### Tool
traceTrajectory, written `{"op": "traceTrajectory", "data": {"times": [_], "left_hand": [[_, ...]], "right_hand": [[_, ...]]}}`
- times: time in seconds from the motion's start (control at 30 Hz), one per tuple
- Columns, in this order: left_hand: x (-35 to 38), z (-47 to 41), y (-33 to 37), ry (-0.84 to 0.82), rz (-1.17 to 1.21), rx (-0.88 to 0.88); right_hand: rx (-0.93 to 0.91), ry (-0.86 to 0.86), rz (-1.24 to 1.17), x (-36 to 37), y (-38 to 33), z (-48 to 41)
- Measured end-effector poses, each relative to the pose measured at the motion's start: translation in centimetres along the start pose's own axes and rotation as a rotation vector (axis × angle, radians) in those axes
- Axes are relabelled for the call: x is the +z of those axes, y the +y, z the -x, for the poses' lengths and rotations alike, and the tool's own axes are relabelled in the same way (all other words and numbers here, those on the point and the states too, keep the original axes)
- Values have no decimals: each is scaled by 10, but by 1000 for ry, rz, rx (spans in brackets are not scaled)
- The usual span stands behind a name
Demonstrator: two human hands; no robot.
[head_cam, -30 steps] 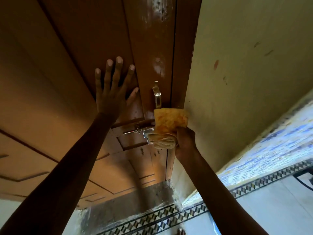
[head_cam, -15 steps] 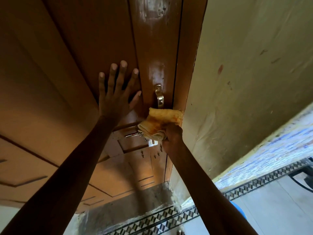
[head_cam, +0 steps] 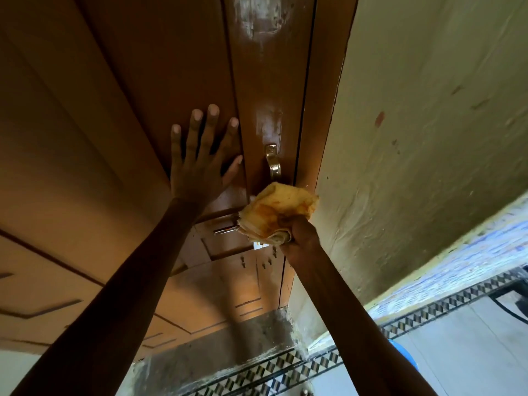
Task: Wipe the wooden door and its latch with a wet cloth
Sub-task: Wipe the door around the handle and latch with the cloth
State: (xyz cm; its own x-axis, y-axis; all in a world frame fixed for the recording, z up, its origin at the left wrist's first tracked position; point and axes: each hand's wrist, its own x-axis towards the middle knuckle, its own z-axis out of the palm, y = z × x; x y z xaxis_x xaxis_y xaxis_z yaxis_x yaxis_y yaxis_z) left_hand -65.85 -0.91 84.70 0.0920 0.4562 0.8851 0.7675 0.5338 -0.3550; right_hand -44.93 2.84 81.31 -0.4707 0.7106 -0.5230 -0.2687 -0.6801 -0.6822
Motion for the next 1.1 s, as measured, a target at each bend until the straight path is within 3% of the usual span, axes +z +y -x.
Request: {"op": "traceTrajectory", "data": {"times": [0.07, 0.13, 0.2, 0.3, 0.37, 0.43, 0.53, 0.67, 0.77, 0.87, 0.97, 1.1], "left_hand": [[-2, 0, -2, -5, 10, 1], [-1, -1, 0, -8, 28, 2], [-1, -1, 1, -8, 30, 2], [-3, -1, -1, -19, 44, 5], [-5, -2, -2, -11, 47, 8], [-4, -2, -3, -15, 59, 9], [-4, -1, -3, -8, 58, 12], [-6, -2, -2, 5, 68, 34], [-5, -2, -3, 32, 75, 38], [-3, 0, -3, 24, 78, 29], [-4, 0, -2, 16, 74, 24], [-3, 0, -4, 14, 90, 19]], "right_hand": [[-258, 49, 42, 2, -8, 20], [-783, 209, 207, 3, -21, 32], [-1353, 316, 496, 4, -31, 33], [-1821, 153, 1176, 1, -30, 15], [-1889, 85, 1722, -6, -23, -8], [-1886, 123, 2101, -9, -16, -20], [-1845, 302, 2471, -1, -11, -21], [-1766, 343, 2806, 16, -16, -16], [-1717, 248, 2914, 24, -10, -19], [-1611, 141, 2866, 25, -6, -19], [-1708, 150, 2753, 26, -26, -13], [-1778, 297, 2609, 32, -30, -10]]}}
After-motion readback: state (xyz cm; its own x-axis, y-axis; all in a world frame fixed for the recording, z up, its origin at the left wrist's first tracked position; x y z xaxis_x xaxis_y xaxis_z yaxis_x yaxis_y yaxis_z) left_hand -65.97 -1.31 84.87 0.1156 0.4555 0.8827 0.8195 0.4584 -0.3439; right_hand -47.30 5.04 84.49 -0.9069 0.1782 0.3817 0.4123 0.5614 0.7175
